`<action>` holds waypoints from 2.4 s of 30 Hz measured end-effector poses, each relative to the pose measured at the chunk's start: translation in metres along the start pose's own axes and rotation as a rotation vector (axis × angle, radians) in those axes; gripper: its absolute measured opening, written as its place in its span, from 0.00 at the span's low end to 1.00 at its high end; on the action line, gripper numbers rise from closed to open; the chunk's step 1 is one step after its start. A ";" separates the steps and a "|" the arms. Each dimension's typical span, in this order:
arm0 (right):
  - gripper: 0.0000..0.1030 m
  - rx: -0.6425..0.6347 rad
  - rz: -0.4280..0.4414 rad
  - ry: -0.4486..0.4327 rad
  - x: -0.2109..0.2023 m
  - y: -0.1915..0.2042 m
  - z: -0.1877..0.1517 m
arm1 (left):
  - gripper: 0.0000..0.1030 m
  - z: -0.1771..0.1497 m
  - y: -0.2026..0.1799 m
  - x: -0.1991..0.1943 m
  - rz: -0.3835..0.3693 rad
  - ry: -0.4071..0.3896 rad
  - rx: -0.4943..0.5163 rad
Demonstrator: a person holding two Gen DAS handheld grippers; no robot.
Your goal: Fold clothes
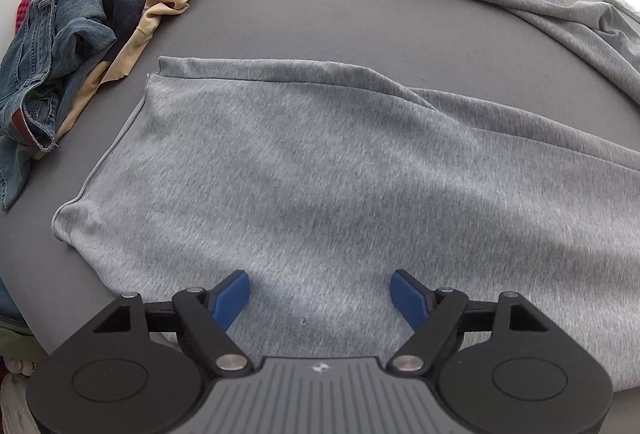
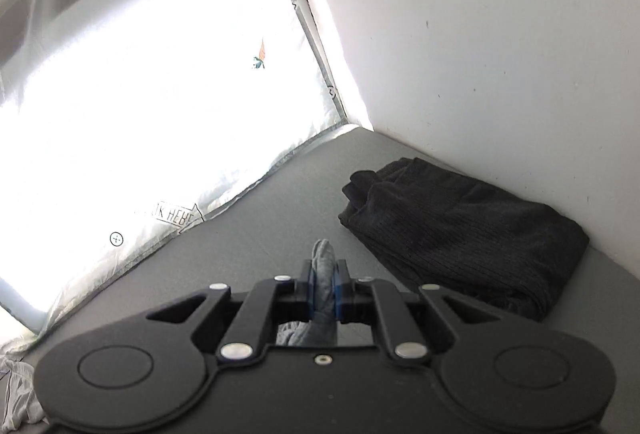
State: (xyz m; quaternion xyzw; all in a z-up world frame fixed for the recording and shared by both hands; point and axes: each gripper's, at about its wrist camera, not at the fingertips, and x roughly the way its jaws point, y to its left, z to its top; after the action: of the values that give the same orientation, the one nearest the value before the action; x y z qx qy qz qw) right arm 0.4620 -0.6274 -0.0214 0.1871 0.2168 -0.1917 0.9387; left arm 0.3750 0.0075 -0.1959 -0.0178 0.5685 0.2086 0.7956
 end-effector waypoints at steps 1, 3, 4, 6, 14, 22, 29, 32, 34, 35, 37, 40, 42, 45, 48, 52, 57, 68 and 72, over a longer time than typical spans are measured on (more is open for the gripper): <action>0.06 -0.090 0.020 -0.093 -0.019 0.022 0.009 | 0.77 0.000 0.000 0.000 0.000 -0.001 -0.005; 0.06 -0.214 -0.003 -0.172 -0.038 0.049 0.012 | 0.77 -0.001 0.002 0.001 -0.003 -0.002 -0.019; 0.06 -0.246 -0.019 -0.184 -0.042 0.057 0.010 | 0.78 -0.001 0.003 0.002 -0.005 -0.003 -0.025; 0.06 -0.199 -0.059 -0.085 -0.030 0.045 -0.007 | 0.80 -0.002 0.005 0.003 -0.011 -0.005 -0.037; 0.31 0.077 -0.151 0.261 -0.007 -0.016 -0.080 | 0.85 0.000 0.005 0.006 -0.005 0.006 -0.036; 0.47 -0.008 -0.036 0.316 0.056 0.051 -0.090 | 0.89 0.003 0.008 0.009 0.000 0.026 -0.054; 0.47 -0.074 -0.098 0.453 0.135 0.082 -0.106 | 0.94 0.003 0.014 0.011 0.007 0.047 -0.119; 0.17 -0.055 -0.126 0.399 0.128 0.080 -0.113 | 0.94 0.003 0.016 0.012 0.002 0.052 -0.125; 0.06 -0.045 -0.140 0.322 0.107 0.074 -0.110 | 0.95 0.004 0.017 0.012 0.000 0.052 -0.111; 0.05 -0.056 -0.147 0.285 0.094 0.070 -0.107 | 0.95 0.005 0.017 0.012 -0.002 0.051 -0.104; 0.04 -0.068 -0.175 0.210 0.060 0.057 -0.097 | 0.96 0.005 0.017 0.012 -0.008 0.050 -0.090; 0.04 -0.053 -0.228 0.105 0.002 0.028 -0.088 | 0.96 0.005 0.019 0.013 -0.019 0.045 -0.073; 0.04 -0.026 -0.261 0.061 -0.036 0.004 -0.087 | 0.96 0.005 0.020 0.013 -0.028 0.039 -0.066; 0.00 -0.019 -0.376 0.051 -0.085 -0.029 -0.095 | 0.96 0.003 0.023 0.014 -0.045 0.031 -0.071; 0.00 -0.024 -0.499 0.137 -0.103 -0.067 -0.119 | 0.96 0.002 0.027 0.016 -0.063 0.030 -0.088; 0.06 0.213 -0.431 0.261 -0.110 -0.107 -0.150 | 0.96 0.001 0.030 0.014 -0.081 0.025 -0.088; 0.38 0.435 -0.267 0.305 -0.097 -0.111 -0.179 | 0.95 -0.004 0.051 0.004 -0.112 0.000 -0.199; 0.51 0.619 -0.254 0.371 -0.047 -0.108 -0.198 | 0.90 -0.027 0.168 -0.010 -0.002 -0.047 -0.649; 0.52 0.581 -0.259 0.398 -0.045 -0.106 -0.195 | 0.87 -0.033 0.195 -0.006 0.054 -0.068 -0.674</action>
State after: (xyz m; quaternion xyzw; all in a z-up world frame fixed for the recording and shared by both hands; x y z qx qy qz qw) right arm 0.3123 -0.6209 -0.1913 0.4502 0.3534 -0.3224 0.7540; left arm 0.2754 0.1745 -0.1614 -0.2574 0.4409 0.4064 0.7578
